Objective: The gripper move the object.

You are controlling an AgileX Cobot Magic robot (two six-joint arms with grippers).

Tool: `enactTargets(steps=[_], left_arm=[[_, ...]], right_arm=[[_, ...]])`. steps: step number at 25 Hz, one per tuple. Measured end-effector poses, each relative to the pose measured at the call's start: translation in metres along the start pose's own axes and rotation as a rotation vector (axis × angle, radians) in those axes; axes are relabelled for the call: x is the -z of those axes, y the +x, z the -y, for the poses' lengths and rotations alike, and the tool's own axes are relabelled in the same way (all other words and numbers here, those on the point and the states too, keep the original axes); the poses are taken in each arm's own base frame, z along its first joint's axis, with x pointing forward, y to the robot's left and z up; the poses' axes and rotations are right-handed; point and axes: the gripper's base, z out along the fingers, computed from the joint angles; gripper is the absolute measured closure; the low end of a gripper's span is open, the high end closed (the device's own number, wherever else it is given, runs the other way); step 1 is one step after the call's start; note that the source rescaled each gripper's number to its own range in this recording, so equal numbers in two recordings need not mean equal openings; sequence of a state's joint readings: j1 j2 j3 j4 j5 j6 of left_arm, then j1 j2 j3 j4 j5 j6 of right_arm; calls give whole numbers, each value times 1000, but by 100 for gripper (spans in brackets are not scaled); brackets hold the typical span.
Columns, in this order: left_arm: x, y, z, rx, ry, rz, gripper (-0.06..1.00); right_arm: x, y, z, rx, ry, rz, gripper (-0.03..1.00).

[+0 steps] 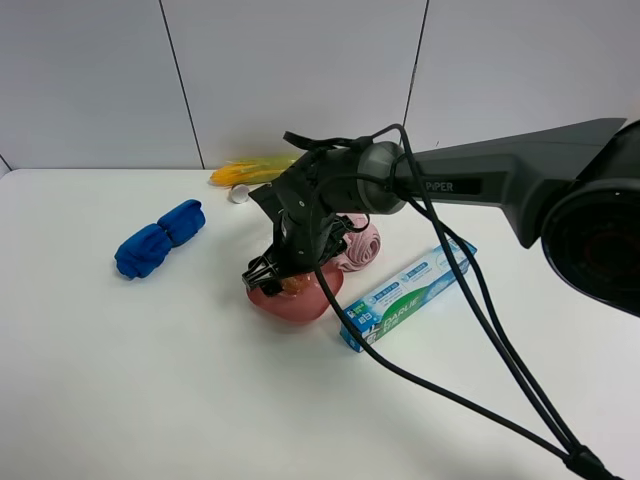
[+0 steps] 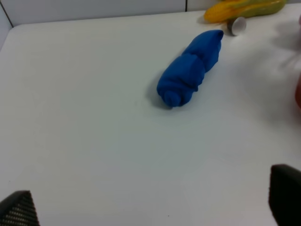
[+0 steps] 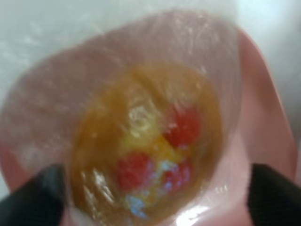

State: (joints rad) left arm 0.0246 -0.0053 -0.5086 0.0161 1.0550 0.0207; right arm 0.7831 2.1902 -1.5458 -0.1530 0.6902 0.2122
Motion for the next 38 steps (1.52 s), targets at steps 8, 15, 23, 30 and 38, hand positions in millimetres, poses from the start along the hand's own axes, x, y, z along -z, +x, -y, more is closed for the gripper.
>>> enactTargets(steps=[8, 15, 23, 30, 38], left_arm=[[0, 0, 0, 0, 0, 0, -6], [0, 0, 0, 0, 0, 0, -6], [0, 0, 0, 0, 0, 0, -6], [0, 0, 0, 0, 0, 0, -6], [0, 0, 0, 0, 0, 0, -6]], right_arm=[[0, 0, -4, -58, -48, -4, 13], [0, 0, -6, -77, -63, -7, 13], [0, 2, -9, -118, -95, -22, 13], [1, 2, -10, -140, -113, -25, 13], [3, 1, -9, -118, -96, -18, -2]])
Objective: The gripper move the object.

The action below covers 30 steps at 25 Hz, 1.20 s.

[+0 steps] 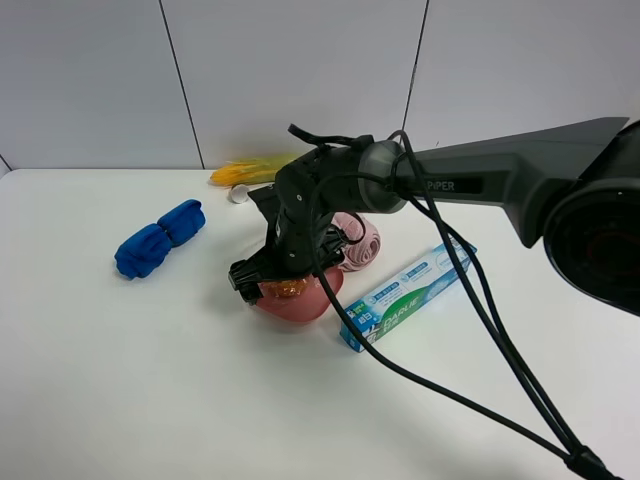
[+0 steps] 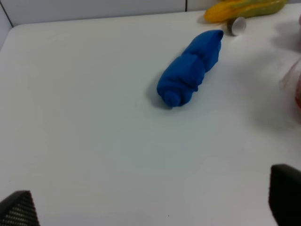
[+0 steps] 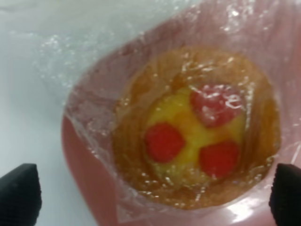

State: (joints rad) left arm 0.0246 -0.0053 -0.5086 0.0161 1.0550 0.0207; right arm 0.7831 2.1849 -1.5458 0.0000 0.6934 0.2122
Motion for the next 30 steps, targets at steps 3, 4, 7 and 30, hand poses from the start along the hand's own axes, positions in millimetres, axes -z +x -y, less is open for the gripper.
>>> enactTargets(steps=[3, 4, 7, 30], left_arm=[[0, 0, 0, 0, 0, 0, -6], [0, 0, 0, 0, 0, 0, -6], [0, 0, 0, -1, 0, 0, -6], [0, 0, 0, -1, 0, 0, -6]], right_arm=[[11, -1, 0, 0, 0, 0, -3], [21, -2, -1, -5, -6, 7, -3], [64, -9, -3, -7, -33, 80, -3], [332, 33, 72, 215, 389, 576, -3]])
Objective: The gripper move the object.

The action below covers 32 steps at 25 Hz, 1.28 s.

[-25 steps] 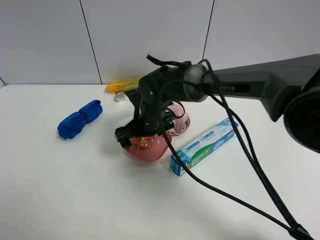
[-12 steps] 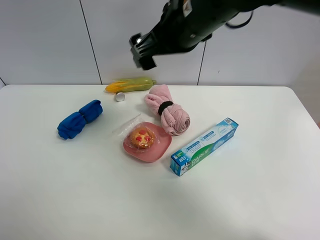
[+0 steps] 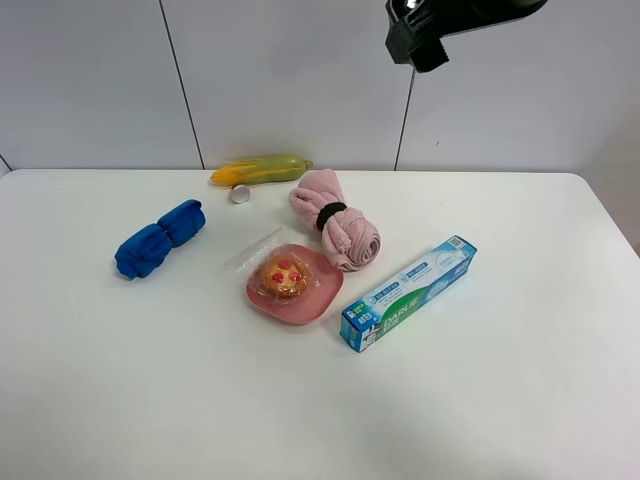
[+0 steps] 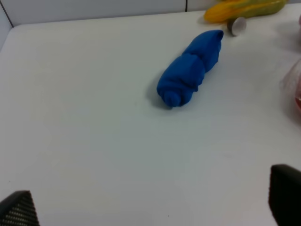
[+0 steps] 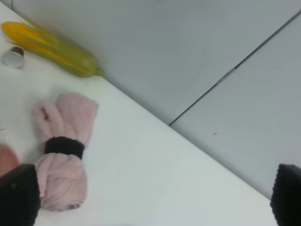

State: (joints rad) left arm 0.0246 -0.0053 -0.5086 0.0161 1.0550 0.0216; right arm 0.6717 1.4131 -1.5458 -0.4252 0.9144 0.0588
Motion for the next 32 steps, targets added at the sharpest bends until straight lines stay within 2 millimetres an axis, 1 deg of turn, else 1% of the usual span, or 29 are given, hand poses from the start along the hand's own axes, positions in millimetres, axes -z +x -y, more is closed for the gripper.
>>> enactTargets(steps=[1, 4, 6, 8, 10, 12, 14, 16, 19, 23, 25, 27, 30, 32], left_arm=[[0, 0, 0, 0, 0, 0, -6], [0, 0, 0, 0, 0, 0, -6], [0, 0, 0, 0, 0, 0, -6], [0, 0, 0, 0, 0, 0, -6], [0, 0, 0, 0, 0, 0, -6], [0, 0, 0, 0, 0, 0, -6], [0, 0, 0, 1, 0, 0, -6], [0, 0, 0, 1, 0, 0, -6], [0, 0, 0, 1, 0, 0, -6], [0, 0, 0, 1, 0, 0, -6], [0, 0, 0, 1, 0, 0, -6], [0, 0, 0, 1, 0, 0, -6], [0, 0, 0, 1, 0, 0, -6], [0, 0, 0, 1, 0, 0, -6]], right_arm=[[-1, 3, 9, -29, -13, -6, -3], [-8, 16, 41, -101, 2, -51, 4], [-10, 30, 69, -144, 55, -102, 7], [-6, 45, 93, -179, 112, -168, 8], [4, 63, 116, -244, 166, -247, 8], [19, 79, 132, -311, 210, -314, 8], [37, 95, 144, -387, 247, -375, 8], [57, 102, 151, -439, 283, -370, 8], [88, 105, 153, -475, 344, -319, 8], [135, 104, 142, -486, 417, -222, 8], [158, 104, 133, -482, 445, -168, 8], [181, 109, 120, -477, 468, -117, 8], [203, 126, 96, -479, 485, -81, 8], [210, 144, 78, -486, 486, -77, 8]])
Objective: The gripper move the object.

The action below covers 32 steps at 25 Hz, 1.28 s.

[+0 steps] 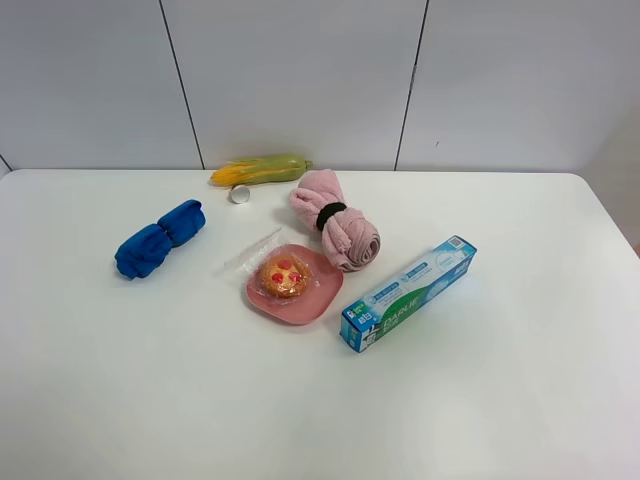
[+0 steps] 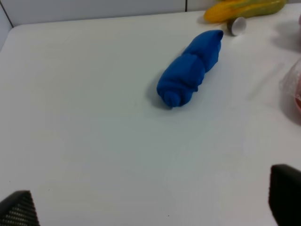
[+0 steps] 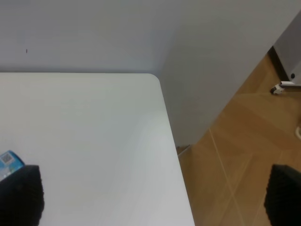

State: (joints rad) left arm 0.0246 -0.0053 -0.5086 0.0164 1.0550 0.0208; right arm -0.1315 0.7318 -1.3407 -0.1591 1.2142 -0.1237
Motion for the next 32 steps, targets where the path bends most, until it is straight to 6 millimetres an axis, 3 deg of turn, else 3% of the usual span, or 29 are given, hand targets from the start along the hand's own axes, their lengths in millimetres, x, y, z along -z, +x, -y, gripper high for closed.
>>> enactTargets(steps=[3, 4, 5, 10, 15, 19, 32], left_arm=[[0, 0, 0, 0, 0, 0, -6], [0, 0, 0, 0, 0, 0, -6], [0, 0, 0, 0, 0, 0, -6], [0, 0, 0, 0, 0, 0, -6], [0, 0, 0, 0, 0, 0, -6], [0, 0, 0, 0, 0, 0, -6], [0, 0, 0, 0, 0, 0, -6]], right_arm=[[13, 41, -6, -10, 0, 3, 8], [13, 41, -6, -10, 0, 3, 8], [15, 67, -11, -19, -12, 1, 8], [15, 130, -30, -64, -95, 25, 8], [11, 171, -41, -85, -114, 90, 8], [6, 189, -46, -93, -124, 109, 8], [-24, 203, -59, -129, -193, 50, 9]])
